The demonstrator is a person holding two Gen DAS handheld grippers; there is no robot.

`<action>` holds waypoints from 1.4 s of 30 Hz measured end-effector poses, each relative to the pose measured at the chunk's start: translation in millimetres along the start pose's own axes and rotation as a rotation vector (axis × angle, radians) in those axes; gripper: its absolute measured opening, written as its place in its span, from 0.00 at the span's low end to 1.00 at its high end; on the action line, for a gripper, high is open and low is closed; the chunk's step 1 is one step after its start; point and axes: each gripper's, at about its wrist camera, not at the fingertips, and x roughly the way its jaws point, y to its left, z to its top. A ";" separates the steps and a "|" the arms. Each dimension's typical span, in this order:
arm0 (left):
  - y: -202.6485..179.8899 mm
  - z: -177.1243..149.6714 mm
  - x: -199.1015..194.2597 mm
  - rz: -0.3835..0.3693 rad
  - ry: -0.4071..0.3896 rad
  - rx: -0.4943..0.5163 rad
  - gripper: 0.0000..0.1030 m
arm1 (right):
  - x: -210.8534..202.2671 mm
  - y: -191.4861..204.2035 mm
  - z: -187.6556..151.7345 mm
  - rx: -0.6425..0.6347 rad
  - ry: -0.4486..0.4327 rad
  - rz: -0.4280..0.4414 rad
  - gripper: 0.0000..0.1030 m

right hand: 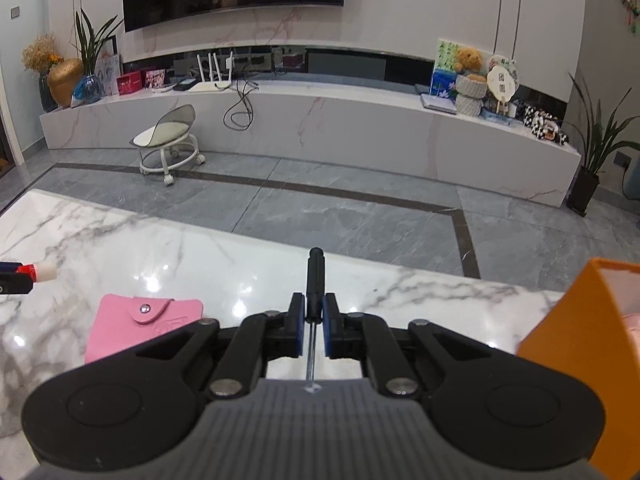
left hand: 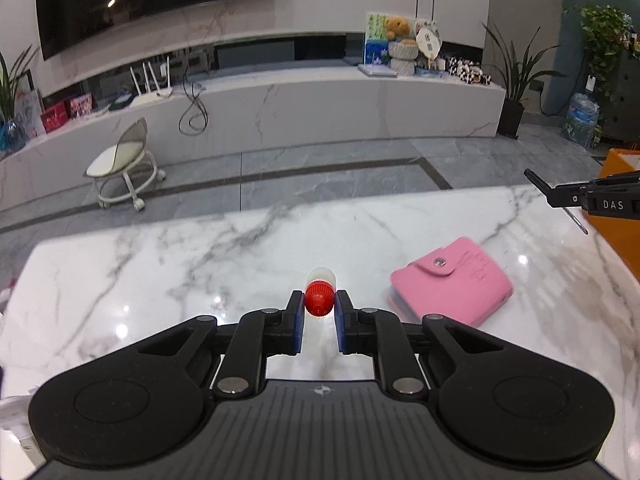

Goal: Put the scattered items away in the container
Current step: 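Lift the screwdriver and bottle and carry both over the orange box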

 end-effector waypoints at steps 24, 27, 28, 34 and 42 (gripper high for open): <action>-142.2 44.3 -82.3 0.015 -0.156 0.195 0.17 | -147.6 -102.6 -9.8 0.067 -0.173 -0.072 0.10; -164.1 52.8 -90.1 0.004 -0.176 0.220 0.17 | -163.2 -123.6 -16.0 0.094 -0.188 -0.091 0.10; -171.7 55.4 -92.6 0.001 -0.183 0.229 0.17 | -168.1 -130.4 -18.2 0.103 -0.192 -0.097 0.10; -216.7 66.7 -102.6 -0.025 -0.214 0.285 0.17 | -194.7 -164.6 -29.6 0.154 -0.221 -0.122 0.10; -276.9 70.0 -101.6 -0.066 -0.227 0.344 0.17 | -215.9 -202.0 -45.9 0.211 -0.242 -0.143 0.10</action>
